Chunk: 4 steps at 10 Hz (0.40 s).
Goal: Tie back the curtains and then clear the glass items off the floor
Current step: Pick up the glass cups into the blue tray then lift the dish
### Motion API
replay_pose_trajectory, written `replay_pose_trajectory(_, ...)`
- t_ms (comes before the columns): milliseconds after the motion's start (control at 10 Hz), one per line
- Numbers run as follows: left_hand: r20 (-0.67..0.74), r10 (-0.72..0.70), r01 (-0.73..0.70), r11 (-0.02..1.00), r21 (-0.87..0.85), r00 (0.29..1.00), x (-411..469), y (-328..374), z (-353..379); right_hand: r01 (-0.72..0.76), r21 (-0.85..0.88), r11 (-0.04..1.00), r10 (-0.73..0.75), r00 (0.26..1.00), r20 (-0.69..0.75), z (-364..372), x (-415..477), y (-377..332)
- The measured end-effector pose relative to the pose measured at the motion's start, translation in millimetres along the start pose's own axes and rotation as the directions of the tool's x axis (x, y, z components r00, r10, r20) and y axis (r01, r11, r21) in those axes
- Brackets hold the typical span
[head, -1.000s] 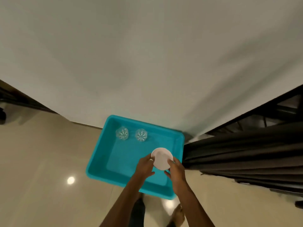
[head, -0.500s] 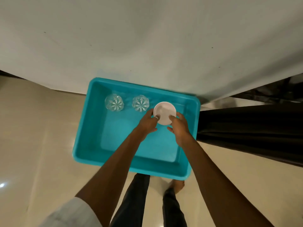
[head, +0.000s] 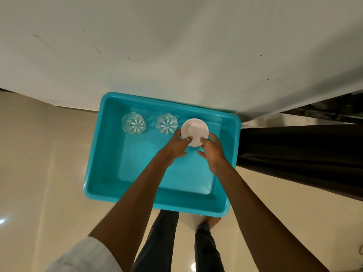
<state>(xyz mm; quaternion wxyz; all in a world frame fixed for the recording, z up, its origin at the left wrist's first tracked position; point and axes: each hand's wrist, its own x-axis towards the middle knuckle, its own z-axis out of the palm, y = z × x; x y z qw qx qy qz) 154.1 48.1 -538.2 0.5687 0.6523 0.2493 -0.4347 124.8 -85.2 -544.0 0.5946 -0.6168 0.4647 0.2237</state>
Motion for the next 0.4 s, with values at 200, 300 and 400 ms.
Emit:
replay_pose_trajectory(200,-0.090,-0.092,0.097,0.994,0.052,0.992,-10.9,-1.2,0.9,-0.023,-0.010,1.000,0.022,0.999,-0.047,-3.2,-15.7,3.1)
replay_pose_trajectory(300,-0.083,-0.125,0.132,0.987,0.092,0.989,-27.1,-9.8,-1.7,-0.024,-0.018,1.000,0.024,0.998,-0.051,-7.3,-30.7,7.7)
replay_pose_trajectory(400,-0.089,-0.129,0.138,0.985,0.108,0.988,-47.8,-21.9,-1.0,-0.026,-0.030,0.999,0.025,0.998,-0.050,-9.6,-50.9,12.2)
